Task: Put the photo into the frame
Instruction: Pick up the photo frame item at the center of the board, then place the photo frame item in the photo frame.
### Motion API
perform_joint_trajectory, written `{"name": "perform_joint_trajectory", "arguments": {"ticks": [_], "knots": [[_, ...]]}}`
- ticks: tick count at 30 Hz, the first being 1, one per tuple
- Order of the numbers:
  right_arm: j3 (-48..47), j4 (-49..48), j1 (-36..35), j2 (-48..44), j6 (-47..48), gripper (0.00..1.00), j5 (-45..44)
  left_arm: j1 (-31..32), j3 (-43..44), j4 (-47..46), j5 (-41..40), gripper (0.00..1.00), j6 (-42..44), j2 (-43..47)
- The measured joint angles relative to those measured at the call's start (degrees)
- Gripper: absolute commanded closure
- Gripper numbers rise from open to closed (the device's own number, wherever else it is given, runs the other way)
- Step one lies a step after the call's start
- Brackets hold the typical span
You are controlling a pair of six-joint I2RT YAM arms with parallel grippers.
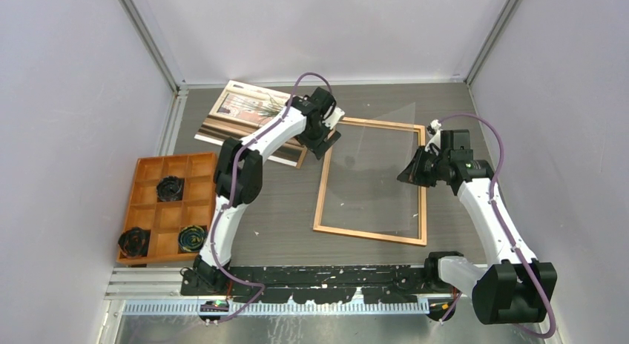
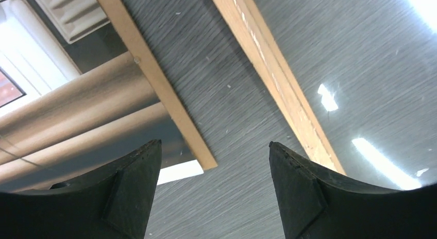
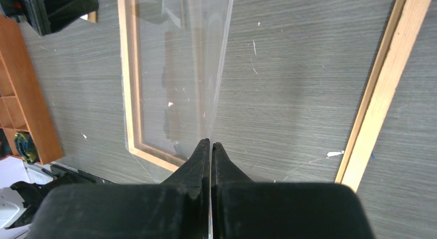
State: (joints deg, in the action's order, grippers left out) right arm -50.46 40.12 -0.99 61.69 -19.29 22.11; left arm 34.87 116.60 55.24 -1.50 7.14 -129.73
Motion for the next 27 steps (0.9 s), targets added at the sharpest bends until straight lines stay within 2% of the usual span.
{"name": "perform_joint_trajectory", "arguments": {"ticks": [12,27], "knots": [[-1.22,4.61,0.0,-1.44,1.29,0.99,-2.97,2.1,3.02,0.59,3.21,0.24,-2.27,-3.28],[-1.51,5.22,0.0,-2.21,1.42,0.99,-5.16,2.95,3.26,0.79,4.37,0.35,-2.45,-5.09]]}}
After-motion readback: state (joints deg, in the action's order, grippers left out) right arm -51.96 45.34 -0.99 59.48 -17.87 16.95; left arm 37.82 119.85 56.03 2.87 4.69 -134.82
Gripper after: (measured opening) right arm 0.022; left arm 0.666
